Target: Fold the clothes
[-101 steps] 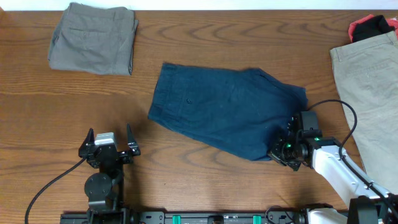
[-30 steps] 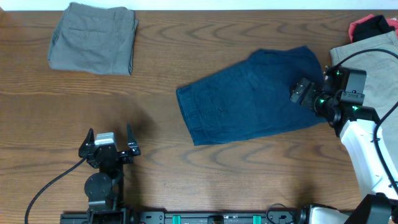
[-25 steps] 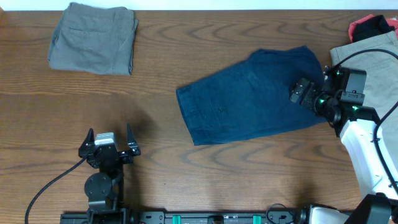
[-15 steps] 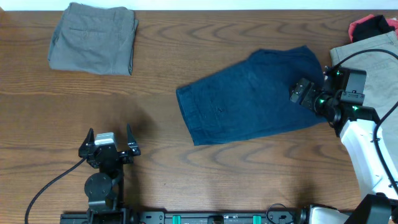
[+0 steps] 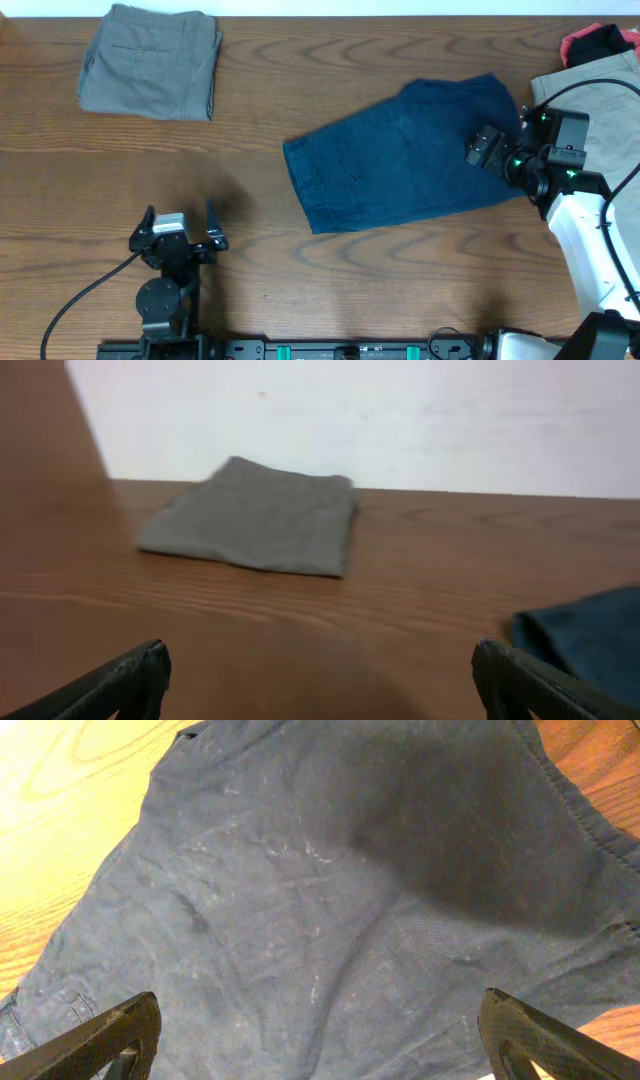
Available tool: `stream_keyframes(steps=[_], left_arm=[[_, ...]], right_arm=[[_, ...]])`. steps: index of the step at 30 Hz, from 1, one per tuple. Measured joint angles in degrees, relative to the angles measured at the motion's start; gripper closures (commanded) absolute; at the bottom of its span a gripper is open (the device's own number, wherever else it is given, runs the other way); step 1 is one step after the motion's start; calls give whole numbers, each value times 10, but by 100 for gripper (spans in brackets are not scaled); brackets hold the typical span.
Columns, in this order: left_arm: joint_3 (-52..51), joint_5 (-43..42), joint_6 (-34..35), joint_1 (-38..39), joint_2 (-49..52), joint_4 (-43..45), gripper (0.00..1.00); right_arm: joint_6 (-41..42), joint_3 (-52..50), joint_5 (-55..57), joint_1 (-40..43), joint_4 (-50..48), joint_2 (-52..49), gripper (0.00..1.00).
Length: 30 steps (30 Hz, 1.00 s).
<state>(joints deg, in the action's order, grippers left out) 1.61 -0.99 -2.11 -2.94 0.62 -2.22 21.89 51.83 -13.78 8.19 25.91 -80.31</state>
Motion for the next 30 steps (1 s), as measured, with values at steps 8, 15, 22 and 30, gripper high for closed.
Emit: stream_keyframes(steps=[8,15,22,30], left_arm=[[-6,-148,112,0,0,35,2],[-9,-244,185,0,3,85,2],[92,-275,209,0,116,56,2],[310,-381,203,24,382,-23,2]], right_arm=[[0,0,0,0,0,0,1],[0,0,0,0,0,0,1],[0,0,-2,0,0,0,1],[0,2,-3,0,0,0,1]])
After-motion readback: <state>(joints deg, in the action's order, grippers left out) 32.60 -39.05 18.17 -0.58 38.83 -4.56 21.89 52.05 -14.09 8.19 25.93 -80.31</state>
